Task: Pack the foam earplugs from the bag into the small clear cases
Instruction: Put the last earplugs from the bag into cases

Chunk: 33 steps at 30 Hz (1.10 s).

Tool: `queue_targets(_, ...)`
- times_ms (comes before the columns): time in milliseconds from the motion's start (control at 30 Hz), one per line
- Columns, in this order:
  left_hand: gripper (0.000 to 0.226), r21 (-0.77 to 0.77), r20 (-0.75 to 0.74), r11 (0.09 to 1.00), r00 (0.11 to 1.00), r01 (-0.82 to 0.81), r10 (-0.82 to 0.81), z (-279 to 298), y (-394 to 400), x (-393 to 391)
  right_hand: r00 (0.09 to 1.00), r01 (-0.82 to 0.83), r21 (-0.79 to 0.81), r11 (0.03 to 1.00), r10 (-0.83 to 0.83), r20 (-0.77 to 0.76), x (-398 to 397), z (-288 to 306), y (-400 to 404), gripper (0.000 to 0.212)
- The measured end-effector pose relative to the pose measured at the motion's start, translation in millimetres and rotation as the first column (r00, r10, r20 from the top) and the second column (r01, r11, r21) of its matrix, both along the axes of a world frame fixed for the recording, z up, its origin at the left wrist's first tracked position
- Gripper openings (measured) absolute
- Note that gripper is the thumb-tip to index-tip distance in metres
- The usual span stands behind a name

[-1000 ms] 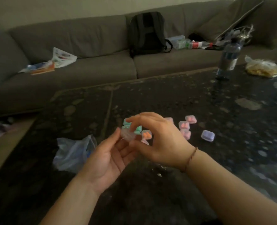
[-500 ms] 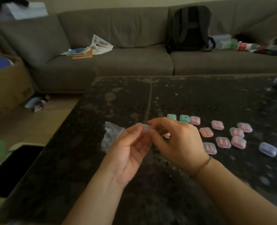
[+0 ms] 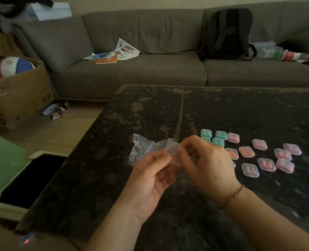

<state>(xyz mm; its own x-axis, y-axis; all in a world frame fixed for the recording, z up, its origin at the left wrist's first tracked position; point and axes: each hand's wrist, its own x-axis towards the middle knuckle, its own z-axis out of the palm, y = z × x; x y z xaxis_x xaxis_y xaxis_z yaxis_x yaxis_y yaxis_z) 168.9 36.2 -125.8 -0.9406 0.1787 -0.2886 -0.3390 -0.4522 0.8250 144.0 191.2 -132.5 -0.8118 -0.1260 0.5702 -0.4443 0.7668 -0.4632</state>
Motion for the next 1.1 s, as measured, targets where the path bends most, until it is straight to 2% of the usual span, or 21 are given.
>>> queue_targets(133,0.029,-0.097,0.021,0.992,0.997,0.074,-0.073,4,-12,0,0.994,-0.073,-0.021,0.997,0.074,0.078,3,-2,5,0.019)
queue_targets(233,0.027,-0.096,0.054,0.992,0.995,-0.082,0.088,7,-24,-7,0.991,0.011,-0.189,0.982,0.015,0.135,-1,-5,5,0.018)
queue_targets(267,0.027,-0.095,0.063,0.984,0.985,-0.151,0.158,8,-28,-9,0.988,0.044,-0.174,0.984,-0.016,0.154,-4,-8,5,0.018)
queue_targets(400,0.021,-0.070,0.108,0.941,0.935,-0.332,0.338,13,-40,-16,0.954,-0.023,0.220,0.975,-0.044,0.296,-15,-26,3,0.028)
queue_targets(500,0.016,-0.053,0.144,0.929,0.918,-0.367,0.370,16,-42,-16,0.923,-0.052,0.326,0.944,-0.079,0.376,-20,-31,-9,0.033)
queue_targets(767,0.021,-0.047,0.187,0.939,0.920,-0.341,0.344,6,-43,-19,0.906,-0.036,0.367,0.930,-0.124,0.404,-27,-41,-21,0.040)
queue_targets(1100,0.015,-0.073,0.122,0.941,0.934,-0.329,0.336,2,-39,-19,0.912,-0.023,0.357,0.934,-0.127,0.390,-26,-40,-21,0.041)
